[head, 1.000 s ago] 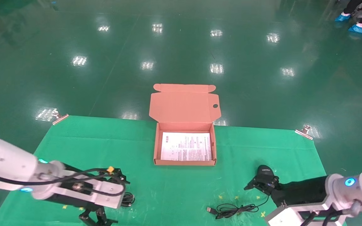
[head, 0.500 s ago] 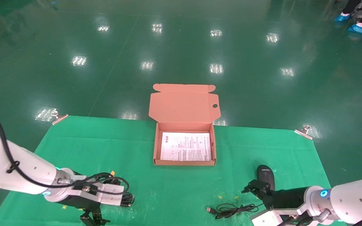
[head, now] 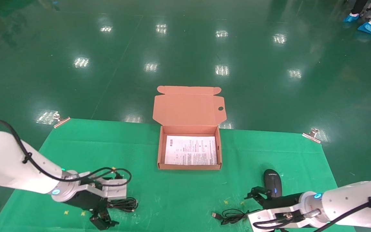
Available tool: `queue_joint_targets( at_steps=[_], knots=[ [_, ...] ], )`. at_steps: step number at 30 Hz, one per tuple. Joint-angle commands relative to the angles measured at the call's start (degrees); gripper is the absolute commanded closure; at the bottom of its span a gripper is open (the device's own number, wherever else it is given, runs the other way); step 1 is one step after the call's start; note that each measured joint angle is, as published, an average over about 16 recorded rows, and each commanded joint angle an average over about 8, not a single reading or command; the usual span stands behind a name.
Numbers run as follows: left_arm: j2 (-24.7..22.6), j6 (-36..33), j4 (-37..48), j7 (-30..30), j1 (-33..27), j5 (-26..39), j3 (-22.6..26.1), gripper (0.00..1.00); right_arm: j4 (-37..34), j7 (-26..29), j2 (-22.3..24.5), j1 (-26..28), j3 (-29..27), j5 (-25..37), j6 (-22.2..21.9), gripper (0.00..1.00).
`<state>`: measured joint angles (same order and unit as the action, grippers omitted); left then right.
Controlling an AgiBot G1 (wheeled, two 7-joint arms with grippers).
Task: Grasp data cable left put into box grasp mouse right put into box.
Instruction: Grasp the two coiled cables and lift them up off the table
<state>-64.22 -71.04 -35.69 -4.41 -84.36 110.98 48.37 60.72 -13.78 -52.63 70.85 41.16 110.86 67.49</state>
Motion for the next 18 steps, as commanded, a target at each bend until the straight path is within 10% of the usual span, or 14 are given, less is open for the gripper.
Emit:
queue_joint_targets(
  at_steps=[1,11,18],
  knots=[
    [-1.0,0.7,2.9,1.0,-0.6,0.0,-0.1,0.00,-1.8,-0.7,-0.8,0.1,0.2,0.3,-0.6,0.00],
    [-3.1,4.2,11.6,5.8,-2.0,0.9,0.3,0.00,-7.7,-2.7,-4.2,0.1,1.0,2.0,-4.0,0.04],
    [-3.8,5.6,14.3,8.0,-2.5,1.0,0.3,0.83,-10.4,-2.7,-5.5,0.3,1.2,3.2,-5.8,0.89]
  ],
)
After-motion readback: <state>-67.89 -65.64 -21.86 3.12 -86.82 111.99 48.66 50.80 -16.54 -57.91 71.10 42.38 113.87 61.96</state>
